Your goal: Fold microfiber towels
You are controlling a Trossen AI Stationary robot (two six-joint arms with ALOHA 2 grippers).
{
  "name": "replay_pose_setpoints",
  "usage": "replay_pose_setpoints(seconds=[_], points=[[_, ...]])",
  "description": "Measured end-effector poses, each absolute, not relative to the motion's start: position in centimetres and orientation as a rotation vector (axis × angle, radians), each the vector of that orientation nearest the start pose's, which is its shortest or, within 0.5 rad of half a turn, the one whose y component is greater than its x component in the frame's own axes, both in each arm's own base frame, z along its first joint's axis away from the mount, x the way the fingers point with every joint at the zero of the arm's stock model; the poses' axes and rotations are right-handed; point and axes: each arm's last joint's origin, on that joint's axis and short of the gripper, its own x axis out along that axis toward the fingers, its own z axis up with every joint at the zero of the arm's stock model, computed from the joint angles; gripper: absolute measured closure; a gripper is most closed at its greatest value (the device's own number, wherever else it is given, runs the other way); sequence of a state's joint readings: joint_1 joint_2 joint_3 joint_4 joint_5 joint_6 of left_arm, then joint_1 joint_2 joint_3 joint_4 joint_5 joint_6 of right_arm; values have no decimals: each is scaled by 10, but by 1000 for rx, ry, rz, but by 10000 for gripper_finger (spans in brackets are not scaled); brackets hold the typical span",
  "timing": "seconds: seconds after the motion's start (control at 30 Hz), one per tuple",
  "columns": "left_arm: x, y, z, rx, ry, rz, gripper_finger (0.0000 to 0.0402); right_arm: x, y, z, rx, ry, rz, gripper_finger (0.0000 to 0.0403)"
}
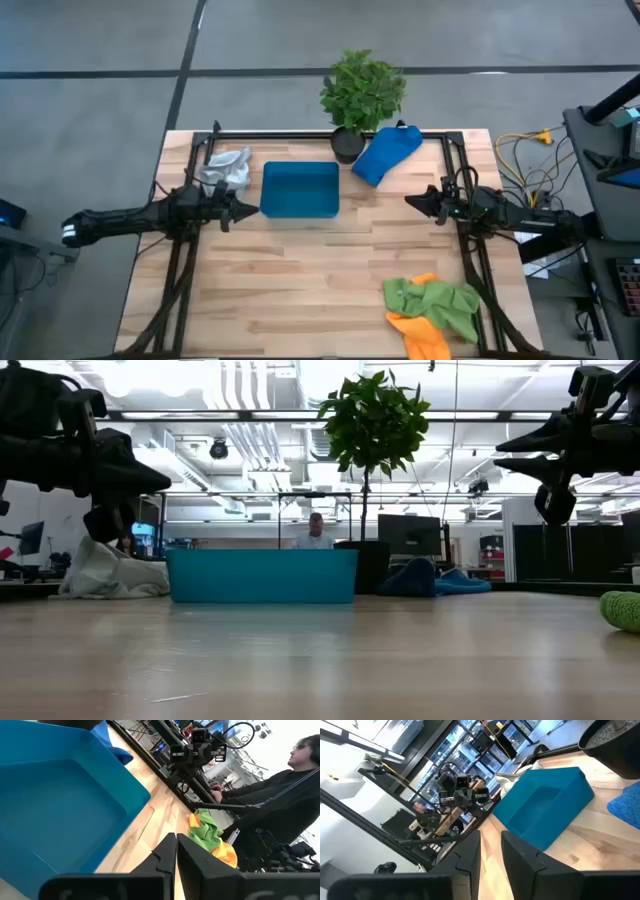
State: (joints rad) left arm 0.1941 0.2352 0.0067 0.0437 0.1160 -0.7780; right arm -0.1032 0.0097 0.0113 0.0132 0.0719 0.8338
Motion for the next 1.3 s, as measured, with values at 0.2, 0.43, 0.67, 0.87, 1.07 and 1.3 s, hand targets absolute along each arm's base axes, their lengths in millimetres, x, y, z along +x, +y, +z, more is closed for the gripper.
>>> replay_pose_setpoints(seconds=[0.2, 0.43, 0.67, 0.87, 1.07, 1.3], points=[[109, 18, 150, -804, 143, 146, 402, 97, -12, 168, 832, -87, -159, 321], [109, 18, 150, -804, 143, 145, 402, 97, -12, 168, 832, -87, -159, 328], [109, 18, 150, -804, 143, 145, 402, 97, -12, 168, 832, -87, -159, 326], [109, 18, 150, -804, 143, 145, 402, 97, -12, 168, 832, -87, -159, 322], [109, 18, 150, -804, 143, 145, 402, 97, -12, 168, 832, -87, -159, 330], [109, 18, 150, -804, 143, 146, 402, 97, -12, 168, 832, -87, -159, 324]])
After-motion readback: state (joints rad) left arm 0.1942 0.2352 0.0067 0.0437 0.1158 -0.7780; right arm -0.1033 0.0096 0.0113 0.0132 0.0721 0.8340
